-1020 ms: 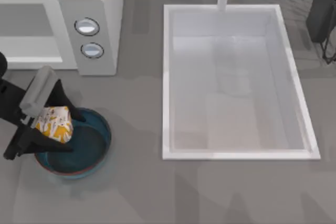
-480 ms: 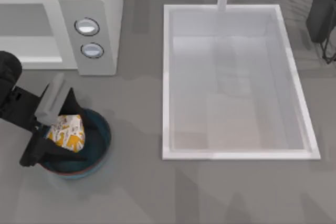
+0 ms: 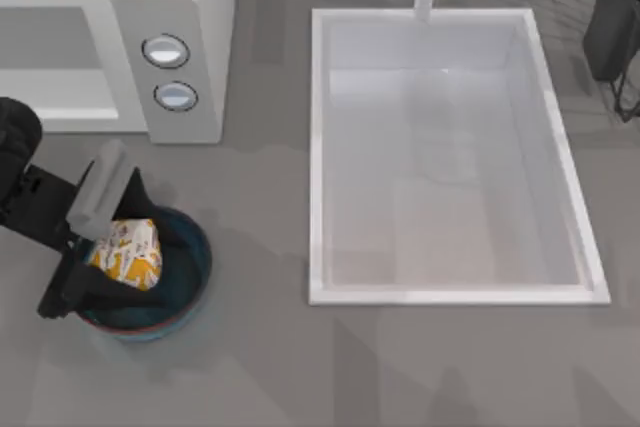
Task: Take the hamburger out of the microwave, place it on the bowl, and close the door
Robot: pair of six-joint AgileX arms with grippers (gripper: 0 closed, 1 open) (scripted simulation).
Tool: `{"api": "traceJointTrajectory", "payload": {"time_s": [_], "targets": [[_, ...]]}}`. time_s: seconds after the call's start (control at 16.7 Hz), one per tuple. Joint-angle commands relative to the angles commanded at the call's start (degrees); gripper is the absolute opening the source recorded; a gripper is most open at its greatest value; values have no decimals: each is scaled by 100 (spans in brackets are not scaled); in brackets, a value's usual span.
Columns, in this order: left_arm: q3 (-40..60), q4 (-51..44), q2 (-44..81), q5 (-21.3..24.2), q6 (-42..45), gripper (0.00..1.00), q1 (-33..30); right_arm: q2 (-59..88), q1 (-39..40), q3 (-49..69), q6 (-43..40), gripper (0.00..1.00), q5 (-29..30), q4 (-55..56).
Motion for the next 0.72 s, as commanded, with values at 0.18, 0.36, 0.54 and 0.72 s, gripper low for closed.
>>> {"api": "traceJointTrajectory", "payload": {"time_s": [0.18, 0.36, 0.54, 0.72], "targets": [[0, 0, 0, 0, 0, 75, 0, 0, 0, 0, 0, 100, 0, 0], [0, 0, 0, 0, 0, 98, 0, 0, 0, 0, 0, 100, 0, 0], [0, 0, 0, 0, 0, 100, 0, 0, 0, 0, 0, 100, 0, 0], [0, 0, 0, 0, 0, 100, 0, 0, 0, 0, 0, 100, 0, 0]]}}
